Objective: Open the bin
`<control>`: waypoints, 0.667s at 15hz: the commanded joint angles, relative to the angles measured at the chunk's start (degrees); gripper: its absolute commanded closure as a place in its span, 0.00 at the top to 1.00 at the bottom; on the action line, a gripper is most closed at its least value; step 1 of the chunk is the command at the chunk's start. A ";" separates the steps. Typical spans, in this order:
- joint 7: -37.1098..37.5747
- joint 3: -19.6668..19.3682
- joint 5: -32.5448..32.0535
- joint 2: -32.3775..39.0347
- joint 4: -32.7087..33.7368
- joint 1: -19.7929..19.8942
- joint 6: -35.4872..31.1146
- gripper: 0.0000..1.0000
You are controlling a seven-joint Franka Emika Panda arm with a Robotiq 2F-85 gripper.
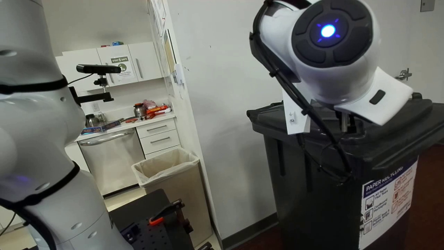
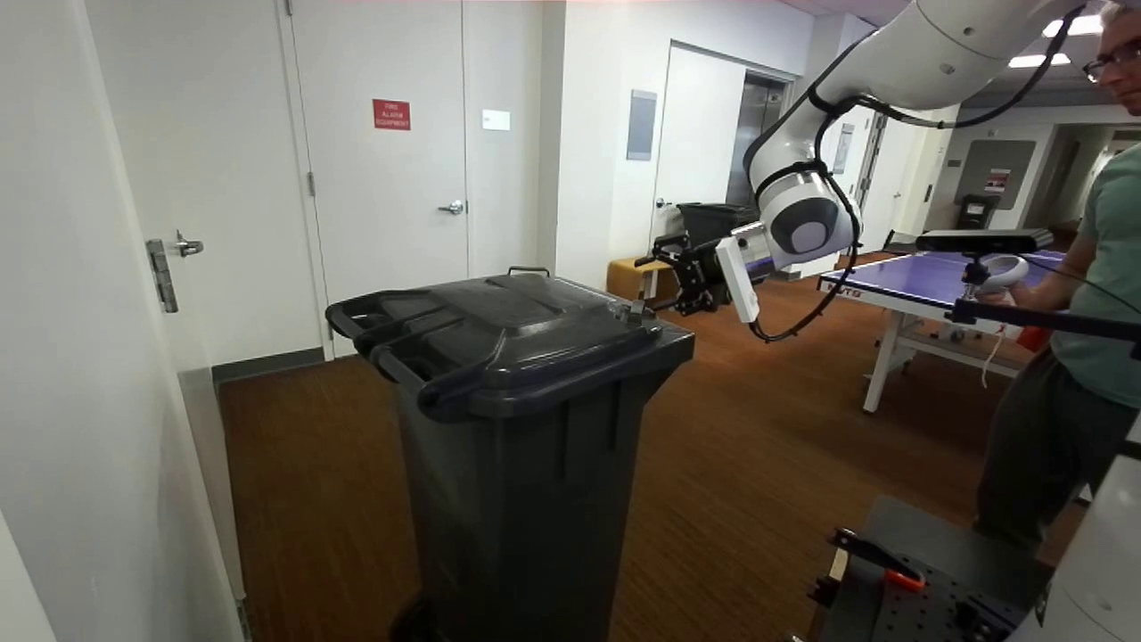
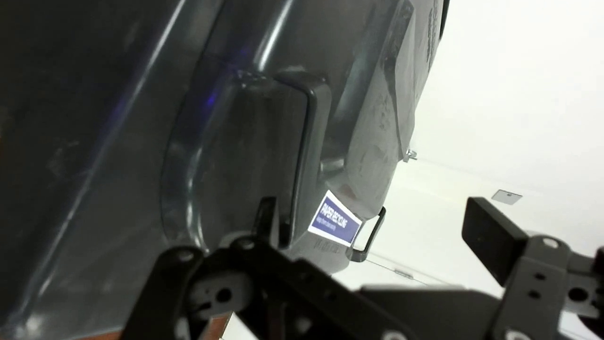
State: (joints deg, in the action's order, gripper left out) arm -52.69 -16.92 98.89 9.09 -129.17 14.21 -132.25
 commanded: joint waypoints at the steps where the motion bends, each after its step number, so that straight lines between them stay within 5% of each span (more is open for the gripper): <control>1: 0.71 0.76 1.18 4.08 5.14 0.08 0.47 1.00; 10: 1.50 0.82 0.39 8.56 9.78 0.80 2.48 1.00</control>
State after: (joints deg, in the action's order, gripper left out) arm -52.42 -16.26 98.88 15.51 -122.51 14.05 -132.05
